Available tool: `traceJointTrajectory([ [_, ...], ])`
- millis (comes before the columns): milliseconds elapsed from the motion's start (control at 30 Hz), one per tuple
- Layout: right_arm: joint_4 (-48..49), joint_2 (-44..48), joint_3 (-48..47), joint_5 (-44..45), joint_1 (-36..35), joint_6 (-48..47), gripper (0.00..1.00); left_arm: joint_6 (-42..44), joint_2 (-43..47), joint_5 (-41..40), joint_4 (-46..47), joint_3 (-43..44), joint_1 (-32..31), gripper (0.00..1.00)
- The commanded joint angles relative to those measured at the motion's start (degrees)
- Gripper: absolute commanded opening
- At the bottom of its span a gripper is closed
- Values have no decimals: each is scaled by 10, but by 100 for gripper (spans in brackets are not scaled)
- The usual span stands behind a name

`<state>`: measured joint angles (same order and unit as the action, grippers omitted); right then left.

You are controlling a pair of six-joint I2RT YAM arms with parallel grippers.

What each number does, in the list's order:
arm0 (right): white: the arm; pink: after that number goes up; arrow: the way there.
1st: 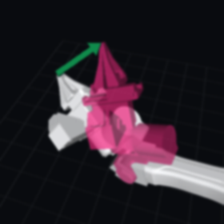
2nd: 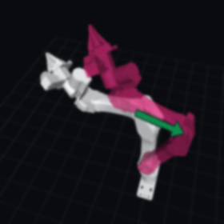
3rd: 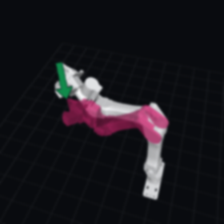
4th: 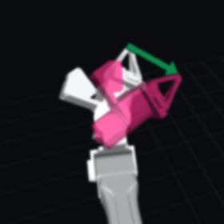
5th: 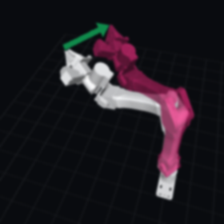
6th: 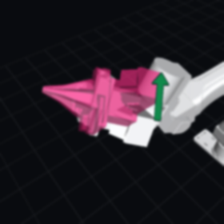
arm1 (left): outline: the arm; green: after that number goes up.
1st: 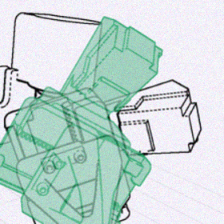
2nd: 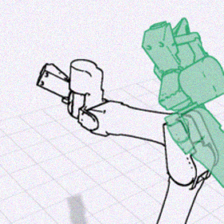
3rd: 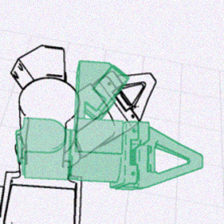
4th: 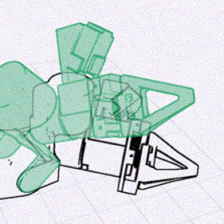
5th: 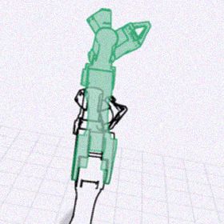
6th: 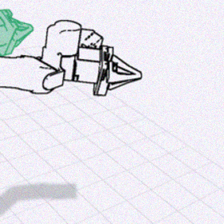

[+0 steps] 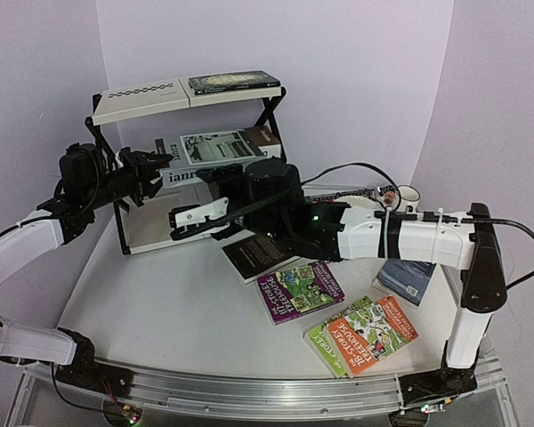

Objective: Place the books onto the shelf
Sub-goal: Pass from the left arm to the right

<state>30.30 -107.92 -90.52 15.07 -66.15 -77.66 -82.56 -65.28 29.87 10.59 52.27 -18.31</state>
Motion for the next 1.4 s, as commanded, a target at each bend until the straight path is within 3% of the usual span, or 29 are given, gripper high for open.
traceJointTrajectory([
  [0,44,-7,-37,19,8,-28,82,-7,9,7,51,20,3,36],
  [400,45,-48,-77,37,42,-35,74,-10,15,16,53,16,4,36],
  [633,48,-63,-90,38,56,-41,56,-10,15,16,54,13,5,36],
  [767,62,-70,-97,44,56,-51,39,-10,14,19,54,13,5,36],
  [900,83,-74,-100,46,56,-62,34,-10,15,18,55,12,6,38],
  [1133,92,-79,-114,57,65,-67,31,-2,24,8,54,-2,7,68],
  [1367,93,-94,-142,54,83,-68,30,2,42,3,54,-24,11,92],
])
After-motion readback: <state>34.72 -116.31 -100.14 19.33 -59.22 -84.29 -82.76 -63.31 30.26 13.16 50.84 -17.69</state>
